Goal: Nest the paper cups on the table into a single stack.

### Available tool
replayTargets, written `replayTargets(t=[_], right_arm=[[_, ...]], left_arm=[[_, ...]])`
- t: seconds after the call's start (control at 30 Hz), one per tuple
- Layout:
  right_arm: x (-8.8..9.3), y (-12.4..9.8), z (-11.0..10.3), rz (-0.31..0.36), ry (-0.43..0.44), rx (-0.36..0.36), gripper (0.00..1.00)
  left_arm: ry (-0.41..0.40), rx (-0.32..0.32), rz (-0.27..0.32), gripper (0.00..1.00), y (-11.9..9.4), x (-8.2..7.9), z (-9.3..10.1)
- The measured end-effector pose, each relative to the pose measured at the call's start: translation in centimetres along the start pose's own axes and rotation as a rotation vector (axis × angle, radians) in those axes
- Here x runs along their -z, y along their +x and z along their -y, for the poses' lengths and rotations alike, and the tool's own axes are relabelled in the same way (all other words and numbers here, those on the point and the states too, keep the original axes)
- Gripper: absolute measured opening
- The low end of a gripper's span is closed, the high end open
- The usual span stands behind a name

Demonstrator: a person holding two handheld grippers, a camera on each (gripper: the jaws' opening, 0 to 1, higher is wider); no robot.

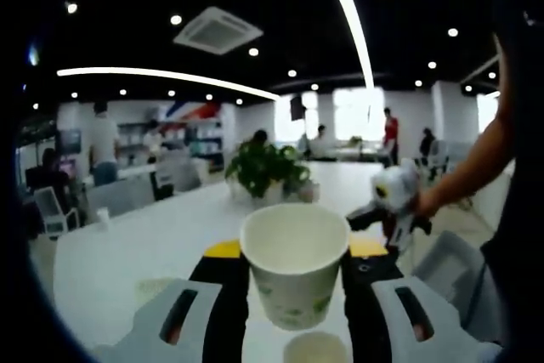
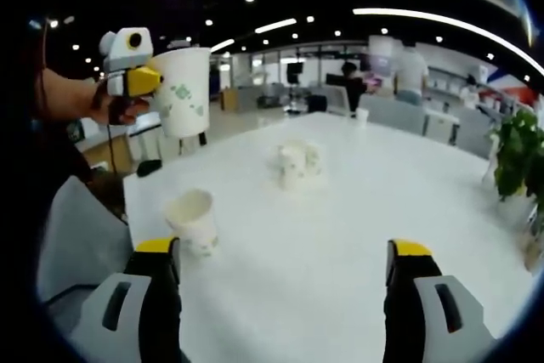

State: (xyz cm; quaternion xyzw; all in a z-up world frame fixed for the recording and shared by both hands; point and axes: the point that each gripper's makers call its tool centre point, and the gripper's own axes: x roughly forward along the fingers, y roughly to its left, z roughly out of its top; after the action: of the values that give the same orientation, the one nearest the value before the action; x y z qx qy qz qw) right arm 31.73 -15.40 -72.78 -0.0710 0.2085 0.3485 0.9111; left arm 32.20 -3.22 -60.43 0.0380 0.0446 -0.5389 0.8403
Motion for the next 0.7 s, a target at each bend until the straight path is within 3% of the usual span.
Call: replayTargets(t=[0.7], right_arm=[[0.5,-0.3,-0.1,-0.004,0.012,0.006,1.00]], left_arm=[[0.008,0.000,-0.034,0.41,0.0,2.3,0.8]])
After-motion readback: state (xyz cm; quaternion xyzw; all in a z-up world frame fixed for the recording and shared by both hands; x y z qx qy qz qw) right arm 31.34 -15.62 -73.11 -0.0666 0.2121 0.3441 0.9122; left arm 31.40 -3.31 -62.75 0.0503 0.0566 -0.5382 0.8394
